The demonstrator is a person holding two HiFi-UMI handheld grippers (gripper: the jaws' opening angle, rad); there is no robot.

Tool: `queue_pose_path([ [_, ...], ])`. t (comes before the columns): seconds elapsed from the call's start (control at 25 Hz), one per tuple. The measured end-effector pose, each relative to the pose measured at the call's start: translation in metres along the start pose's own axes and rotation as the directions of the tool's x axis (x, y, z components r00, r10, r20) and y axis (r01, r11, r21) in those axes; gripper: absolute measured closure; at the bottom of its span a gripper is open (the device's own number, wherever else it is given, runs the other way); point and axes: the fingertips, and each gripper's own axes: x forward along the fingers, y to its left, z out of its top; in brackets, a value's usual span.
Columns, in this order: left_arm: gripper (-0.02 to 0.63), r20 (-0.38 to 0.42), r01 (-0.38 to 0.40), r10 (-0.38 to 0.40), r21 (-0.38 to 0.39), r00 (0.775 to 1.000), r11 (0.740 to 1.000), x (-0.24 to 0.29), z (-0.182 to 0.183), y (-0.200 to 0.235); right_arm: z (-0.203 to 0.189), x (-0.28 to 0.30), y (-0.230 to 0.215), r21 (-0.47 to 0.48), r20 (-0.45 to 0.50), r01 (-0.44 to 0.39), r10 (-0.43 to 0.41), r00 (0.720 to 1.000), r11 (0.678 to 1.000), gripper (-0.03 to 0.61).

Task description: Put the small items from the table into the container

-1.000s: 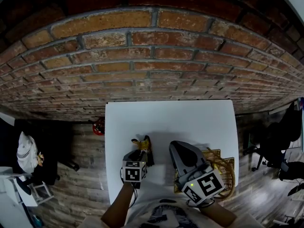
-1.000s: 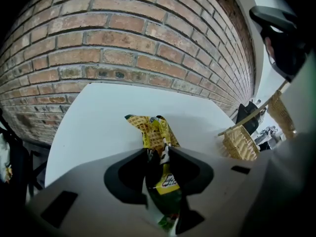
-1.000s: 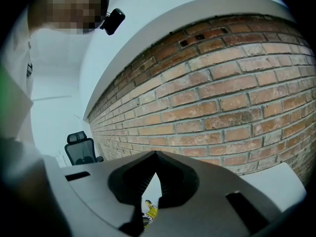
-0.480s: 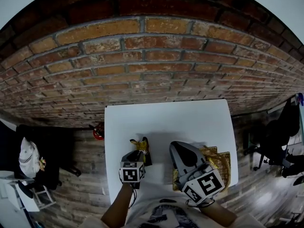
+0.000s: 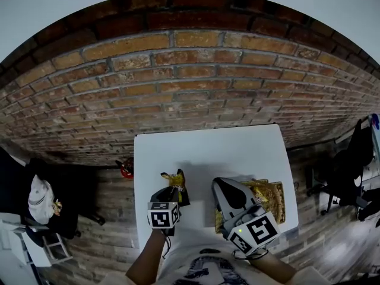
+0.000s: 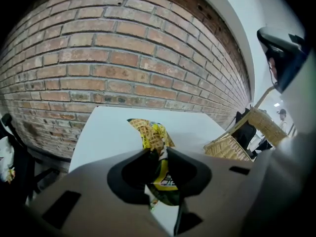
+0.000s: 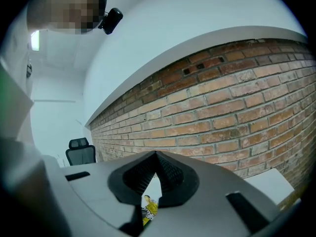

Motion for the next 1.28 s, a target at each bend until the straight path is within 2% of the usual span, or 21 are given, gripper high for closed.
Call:
queue_pose_path([
  [0.28,0.476,0.068,-0.021,0.018,0.042,0.997,0.999,-0.031,0.013,-0.015,0.01,-0.03,0.011,-0.003,0.049,-0.011,0.011,0.999,1.0,0.56],
  [0.56,0.477,0.118,-0.06,0.054,0.049,0.991,0.997,-0.059,0.019,-0.03,0.024,-0.061,0.013,-0.007,0.098,-0.027,0.028,0.995,1.0,0.56],
  [0.8,0.479,0.174,-0.075,0.065,0.047,0.982,0.996,-0.089,0.031,-0.053,0.037,-0.088,0.005,-0.01,0.128,-0.029,0.03,0.991,1.0,0.56],
  [1.28,0.48,0.281,-0.091,0.061,0.095,0.958,0.991,-0.142,0.048,-0.113,0.049,-0.151,-0.019,-0.002,0.181,-0.001,0.001,0.984,1.0,0.56],
])
